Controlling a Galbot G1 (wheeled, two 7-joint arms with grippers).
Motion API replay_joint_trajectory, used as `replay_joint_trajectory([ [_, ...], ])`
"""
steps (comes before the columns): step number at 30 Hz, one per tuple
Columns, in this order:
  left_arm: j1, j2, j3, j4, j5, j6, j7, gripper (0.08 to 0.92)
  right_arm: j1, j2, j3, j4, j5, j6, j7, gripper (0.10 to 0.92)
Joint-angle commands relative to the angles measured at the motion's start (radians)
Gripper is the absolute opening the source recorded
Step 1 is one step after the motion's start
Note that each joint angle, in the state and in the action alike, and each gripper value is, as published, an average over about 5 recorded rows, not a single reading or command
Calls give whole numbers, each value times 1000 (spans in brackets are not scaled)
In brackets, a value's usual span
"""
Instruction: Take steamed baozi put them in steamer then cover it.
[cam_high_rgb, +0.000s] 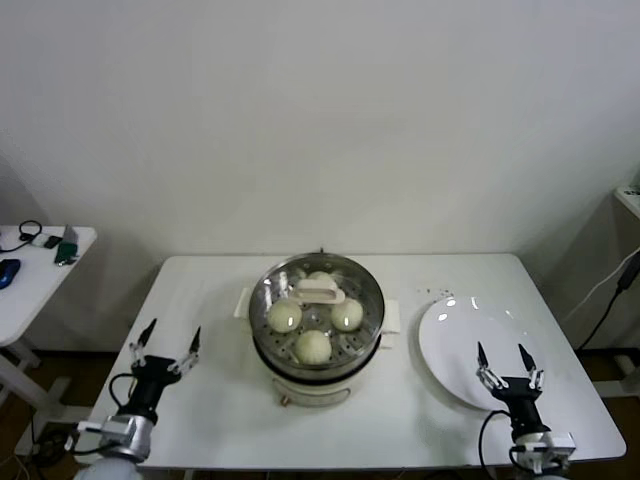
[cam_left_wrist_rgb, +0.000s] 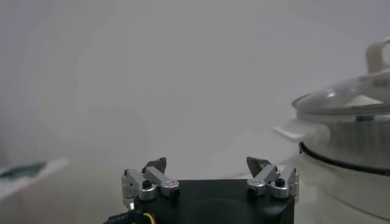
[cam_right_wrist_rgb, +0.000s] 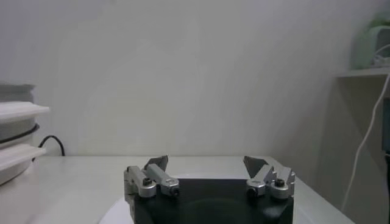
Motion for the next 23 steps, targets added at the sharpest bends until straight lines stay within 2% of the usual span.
replay_joint_trajectory([
  [1,46,-20,-51,136,-245,-156,32,823,-7,-5,-2,-8,-6,38,-10,823],
  [23,65,-23,-24,104,-219,-135,43,823,-13,-2,0,-9,-7,45,-12,823],
])
